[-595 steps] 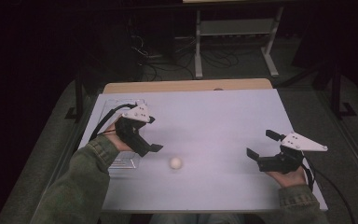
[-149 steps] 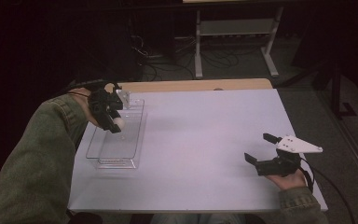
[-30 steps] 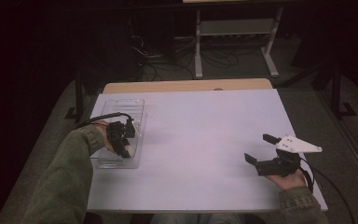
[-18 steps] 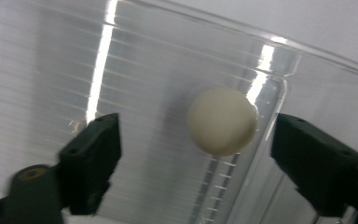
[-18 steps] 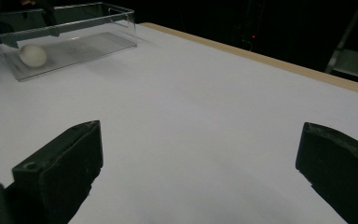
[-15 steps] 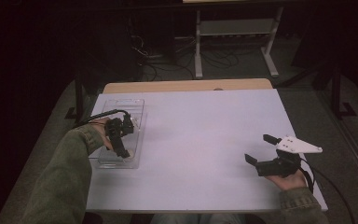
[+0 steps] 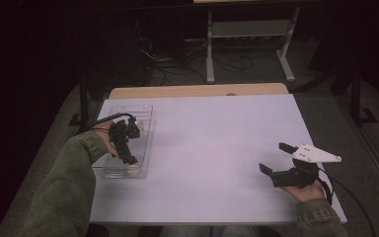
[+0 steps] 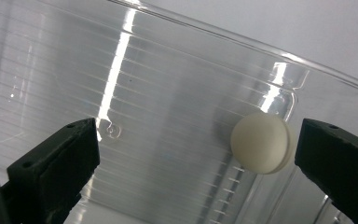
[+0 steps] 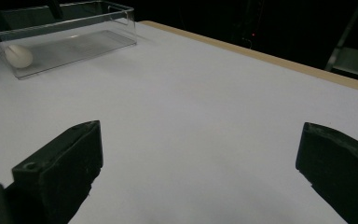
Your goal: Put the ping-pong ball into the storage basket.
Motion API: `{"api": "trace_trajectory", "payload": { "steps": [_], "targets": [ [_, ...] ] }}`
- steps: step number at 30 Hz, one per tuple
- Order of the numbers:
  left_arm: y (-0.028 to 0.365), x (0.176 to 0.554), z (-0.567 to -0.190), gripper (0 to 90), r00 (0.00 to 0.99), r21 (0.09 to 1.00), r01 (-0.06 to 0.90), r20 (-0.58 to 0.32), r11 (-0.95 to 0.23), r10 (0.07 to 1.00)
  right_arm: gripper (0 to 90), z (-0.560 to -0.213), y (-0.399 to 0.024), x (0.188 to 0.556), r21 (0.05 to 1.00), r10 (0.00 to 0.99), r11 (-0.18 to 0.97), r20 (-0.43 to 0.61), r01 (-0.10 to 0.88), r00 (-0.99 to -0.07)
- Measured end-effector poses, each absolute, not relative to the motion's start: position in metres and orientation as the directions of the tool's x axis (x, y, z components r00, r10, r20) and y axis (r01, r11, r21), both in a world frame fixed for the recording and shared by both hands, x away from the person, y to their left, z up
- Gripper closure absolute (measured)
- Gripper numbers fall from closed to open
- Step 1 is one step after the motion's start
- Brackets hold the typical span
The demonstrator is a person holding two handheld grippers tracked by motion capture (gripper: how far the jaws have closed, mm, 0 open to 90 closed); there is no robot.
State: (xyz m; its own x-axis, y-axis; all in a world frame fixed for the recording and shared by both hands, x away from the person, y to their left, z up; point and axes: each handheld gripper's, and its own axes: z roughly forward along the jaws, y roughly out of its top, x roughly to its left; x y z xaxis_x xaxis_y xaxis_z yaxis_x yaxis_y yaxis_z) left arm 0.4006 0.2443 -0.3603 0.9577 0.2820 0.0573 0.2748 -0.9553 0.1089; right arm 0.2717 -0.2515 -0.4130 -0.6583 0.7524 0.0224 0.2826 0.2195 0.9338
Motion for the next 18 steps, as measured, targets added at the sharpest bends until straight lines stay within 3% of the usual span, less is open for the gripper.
{"api": "trace_trajectory", "payload": {
  "steps": [18],
  "targets": [
    [0.246,0.389,-0.334,0.0,0.965,0.124,0.245,0.065,-0.962,0.254,0.0,-0.413,-0.251,0.272,0.933,0.752,0.223,0.020,0.284,-0.658]
  ]
}}
